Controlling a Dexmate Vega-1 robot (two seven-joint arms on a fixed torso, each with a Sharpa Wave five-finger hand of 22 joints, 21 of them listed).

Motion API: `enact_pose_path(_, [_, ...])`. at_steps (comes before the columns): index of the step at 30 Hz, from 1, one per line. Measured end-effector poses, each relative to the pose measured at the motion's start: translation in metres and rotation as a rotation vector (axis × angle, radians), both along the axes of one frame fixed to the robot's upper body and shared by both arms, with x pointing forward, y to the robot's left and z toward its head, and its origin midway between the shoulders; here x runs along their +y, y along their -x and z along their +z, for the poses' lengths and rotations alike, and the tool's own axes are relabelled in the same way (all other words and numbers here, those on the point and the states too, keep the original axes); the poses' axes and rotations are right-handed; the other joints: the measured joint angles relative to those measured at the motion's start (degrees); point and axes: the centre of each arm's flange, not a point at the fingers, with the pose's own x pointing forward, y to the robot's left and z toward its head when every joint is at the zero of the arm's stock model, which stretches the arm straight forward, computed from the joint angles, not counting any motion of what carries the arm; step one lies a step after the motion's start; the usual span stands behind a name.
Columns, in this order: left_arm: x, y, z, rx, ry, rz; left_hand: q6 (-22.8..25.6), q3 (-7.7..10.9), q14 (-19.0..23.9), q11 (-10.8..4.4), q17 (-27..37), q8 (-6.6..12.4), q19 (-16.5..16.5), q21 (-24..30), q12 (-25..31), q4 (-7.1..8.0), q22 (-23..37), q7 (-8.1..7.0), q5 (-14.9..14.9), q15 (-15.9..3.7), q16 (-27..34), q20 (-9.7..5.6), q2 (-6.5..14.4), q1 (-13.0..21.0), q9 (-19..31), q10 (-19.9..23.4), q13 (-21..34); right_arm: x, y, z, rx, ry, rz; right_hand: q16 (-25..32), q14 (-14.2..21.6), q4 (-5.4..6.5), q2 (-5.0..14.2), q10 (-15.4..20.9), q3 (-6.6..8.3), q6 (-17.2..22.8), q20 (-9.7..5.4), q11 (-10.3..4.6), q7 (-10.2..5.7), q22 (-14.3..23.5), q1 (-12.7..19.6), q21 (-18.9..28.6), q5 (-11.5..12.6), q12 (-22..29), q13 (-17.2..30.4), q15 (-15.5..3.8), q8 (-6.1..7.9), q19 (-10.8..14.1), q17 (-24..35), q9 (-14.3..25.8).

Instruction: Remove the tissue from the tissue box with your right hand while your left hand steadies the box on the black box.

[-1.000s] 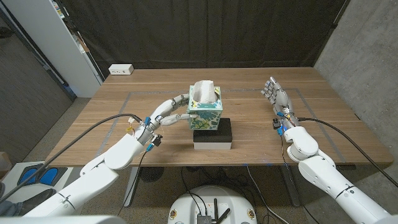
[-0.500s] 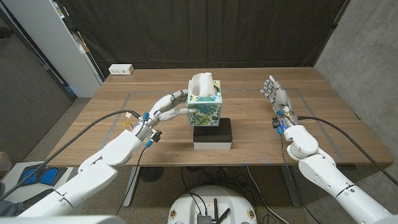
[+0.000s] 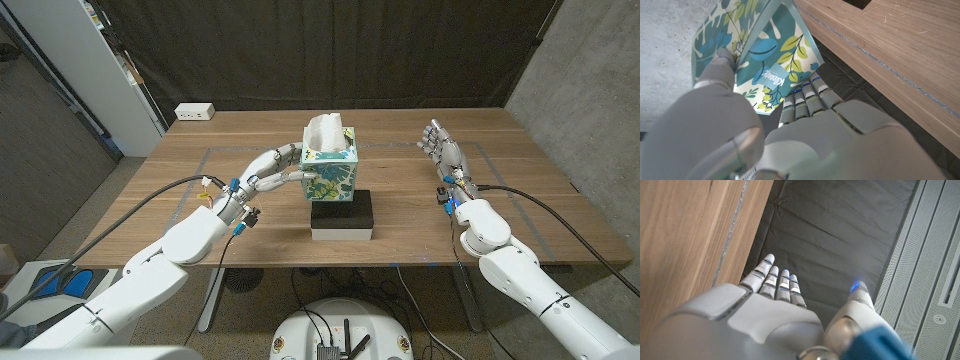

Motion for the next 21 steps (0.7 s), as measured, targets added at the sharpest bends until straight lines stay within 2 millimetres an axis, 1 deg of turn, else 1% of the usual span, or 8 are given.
enact_pose_path(4, [0.000, 0.001, 0.000, 0.002, -0.001, 0.002, 0.00, 0.00, 0.00, 0.00, 0.00, -0.02, 0.00, -0.01, -0.01, 0.00, 0.00, 0.00, 0.00, 0.00, 0.00, 0.00, 0.01, 0.01, -0.01, 0.00, 0.00, -0.001, 0.005, -0.003, 0.002, 0.004, 0.002, 0.00, 0.01, 0.00, 0.00, 0.31, 0.00, 0.00, 0.01, 0.31, 0.00, 0.00, 0.00, 0.00, 0.00, 0.00, 0.00, 0.02, 0.00, 0.01, 0.00, 0.00])
enact_pose_path(6, [0.000, 0.001, -0.001, 0.002, -0.002, 0.002, 0.00, 0.00, 0.00, 0.00, -0.01, -0.12, 0.00, -0.01, -0.01, 0.00, -0.01, 0.00, 0.00, 0.00, 0.00, 0.00, 0.08, 0.09, -0.01, 0.00, 0.25, -0.001, 0.007, -0.005, 0.003, 0.005, 0.003, 0.00, 0.21, 0.00, 0.00, 0.31, 0.00, 0.00, 0.20, 0.31, 0.00, 0.00, 0.00, 0.00, 0.00, 0.00, 0.00, 0.21, 0.00, 0.63, 0.00, 0.00])
enact_pose_path(7, [-0.001, 0.001, -0.001, 0.002, -0.002, 0.002, 0.00, 0.00, 0.00, 0.00, 0.00, -0.17, 0.00, -0.01, -0.01, 0.00, -0.01, 0.00, -0.01, 0.00, 0.00, 0.00, 0.08, 0.10, -0.01, 0.00, 0.29, -0.001, 0.009, -0.006, 0.004, 0.004, 0.003, 0.29, 0.43, 0.00, 0.00, 0.31, 0.00, 0.00, -0.01, 0.31, 0.00, 0.00, 0.00, 0.00, 0.00, 0.00, 0.00, 0.42, 0.00, 0.84, 0.00, 0.00])
enact_pose_path(10, [0.000, 0.001, -0.001, 0.003, -0.004, 0.000, 0.00, 0.00, 0.00, 0.00, -0.01, -0.22, -0.01, -0.02, -0.01, 0.00, -0.02, 0.00, -0.01, 0.00, 0.00, 0.00, 0.14, 0.17, -0.01, 0.00, 0.29, -0.002, 0.014, -0.010, 0.006, 0.004, 0.002, 0.46, 0.94, 0.00, 0.00, 0.52, 0.00, 0.00, 0.03, 0.52, 0.00, 0.00, 0.00, 0.00, 0.22, 0.00, 0.00, 0.32, 0.00, 0.85, 0.00, 0.00])
enact_pose_path(12, [0.000, 0.000, -0.002, 0.003, -0.005, -0.002, 0.00, 0.00, 0.11, 0.00, -0.01, -0.22, -0.01, -0.02, -0.02, 0.00, -0.02, -0.01, -0.01, -0.11, 0.00, 0.00, 0.14, 0.17, -0.02, 0.00, 0.29, -0.002, 0.016, -0.012, 0.007, 0.005, 0.002, 0.46, 0.94, 0.00, 0.00, 0.62, 0.00, 0.00, 0.42, 0.62, 0.00, 0.00, 0.00, 0.00, 0.22, 0.00, 0.00, 0.32, 0.00, 1.24, 0.00, 0.00])
enact_pose_path(21, [0.001, -0.004, -0.005, 0.006, -0.007, -0.024, 0.01, -0.46, 0.19, 0.00, -0.01, -0.23, -0.01, -0.02, -0.02, 0.46, -0.05, -0.02, -0.04, -0.19, 0.00, 0.01, 0.15, 0.16, -0.04, 0.00, 0.29, -0.003, 0.034, -0.022, 0.008, 0.013, -0.007, 0.46, 0.93, 0.00, 0.00, 0.61, 0.00, 0.00, 0.42, 0.62, 0.00, 0.00, 0.00, 0.00, 0.22, 0.00, 0.00, 0.32, 0.00, 1.23, 0.00, 0.00])
